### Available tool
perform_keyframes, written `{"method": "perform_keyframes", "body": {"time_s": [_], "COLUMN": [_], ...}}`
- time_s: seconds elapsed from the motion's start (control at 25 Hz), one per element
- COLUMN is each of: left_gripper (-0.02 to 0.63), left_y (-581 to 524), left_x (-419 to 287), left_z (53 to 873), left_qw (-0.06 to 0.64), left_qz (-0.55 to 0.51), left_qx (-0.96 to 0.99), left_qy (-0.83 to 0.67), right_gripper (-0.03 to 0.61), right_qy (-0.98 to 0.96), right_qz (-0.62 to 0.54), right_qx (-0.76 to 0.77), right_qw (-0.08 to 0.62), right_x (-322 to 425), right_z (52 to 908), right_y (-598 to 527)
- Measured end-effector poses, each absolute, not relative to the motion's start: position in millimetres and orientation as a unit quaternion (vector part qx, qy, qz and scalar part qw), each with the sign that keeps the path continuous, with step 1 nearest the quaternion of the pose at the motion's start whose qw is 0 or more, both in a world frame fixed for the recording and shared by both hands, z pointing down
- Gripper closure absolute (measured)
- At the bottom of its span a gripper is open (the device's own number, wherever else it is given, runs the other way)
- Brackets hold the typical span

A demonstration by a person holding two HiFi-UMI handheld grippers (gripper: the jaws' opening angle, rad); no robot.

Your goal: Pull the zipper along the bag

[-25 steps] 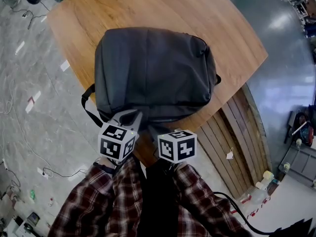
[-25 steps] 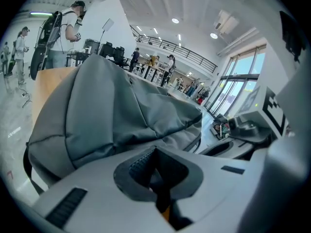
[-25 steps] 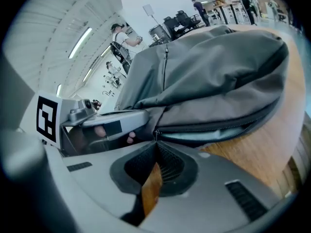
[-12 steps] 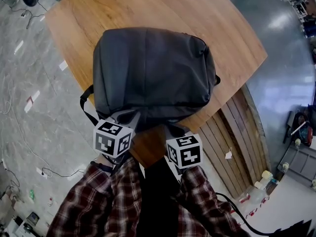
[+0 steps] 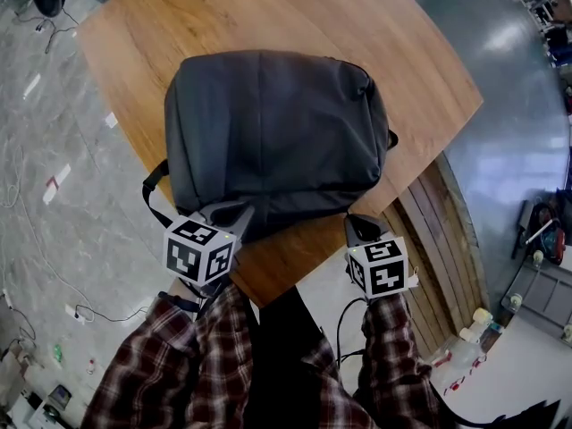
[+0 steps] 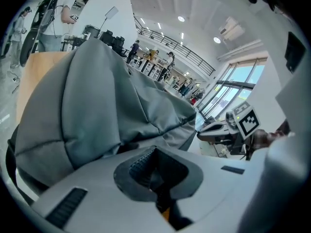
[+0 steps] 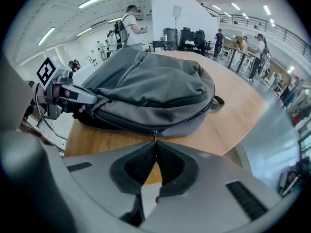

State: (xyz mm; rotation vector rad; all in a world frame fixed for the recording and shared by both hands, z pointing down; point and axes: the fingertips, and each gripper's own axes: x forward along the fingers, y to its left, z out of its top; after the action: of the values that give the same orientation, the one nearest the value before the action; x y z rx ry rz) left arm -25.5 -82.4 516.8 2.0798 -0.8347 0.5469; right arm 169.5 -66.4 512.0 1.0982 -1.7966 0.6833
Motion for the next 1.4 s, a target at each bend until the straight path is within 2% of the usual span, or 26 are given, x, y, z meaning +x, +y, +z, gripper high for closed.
{"method": "perform_keyframes", "body": {"time_s": [0.16, 0.28, 0.4, 0.6, 0.84, 1.12, 1.4], "left_gripper": [0.604, 0.604, 0.604, 0.604, 0.604, 0.604, 0.604], "left_y": [-79.1, -82.5, -92.2, -110.3, -111.3, -108.2, -111.6], "left_x": [-20.5, -29.0, -41.7, -9.9, 13.0, 4.8, 10.3], "left_z": [520.0, 521.1, 509.1, 464.3, 497.2, 504.2, 512.7], "left_qw": [0.382, 0.368, 0.348, 0.337, 0.356, 0.372, 0.325], "left_qz": [0.244, 0.267, 0.291, 0.226, 0.233, 0.191, 0.225], "left_qx": [0.831, 0.826, 0.813, 0.832, 0.817, 0.825, 0.838], "left_qy": [-0.323, -0.333, -0.364, -0.38, -0.39, -0.381, -0.376], "right_gripper": [0.568, 0.569, 0.569, 0.569, 0.569, 0.569, 0.568], "right_qy": [-0.714, -0.722, -0.738, -0.766, -0.795, -0.792, -0.774], "right_qz": [0.267, 0.292, 0.332, 0.368, 0.366, 0.318, 0.28], "right_qx": [0.46, 0.445, 0.422, 0.375, 0.335, 0.322, 0.345], "right_qw": [0.454, 0.441, 0.408, 0.369, 0.35, 0.41, 0.452], "right_x": [189.3, 173.1, 141.6, 66.4, -9.5, 3.3, 63.6], "right_z": [508.6, 509.4, 513.3, 517.2, 514.6, 521.4, 520.2], "right_y": [-80.8, -72.4, -53.9, -24.2, -10.5, -0.5, -7.6]}}
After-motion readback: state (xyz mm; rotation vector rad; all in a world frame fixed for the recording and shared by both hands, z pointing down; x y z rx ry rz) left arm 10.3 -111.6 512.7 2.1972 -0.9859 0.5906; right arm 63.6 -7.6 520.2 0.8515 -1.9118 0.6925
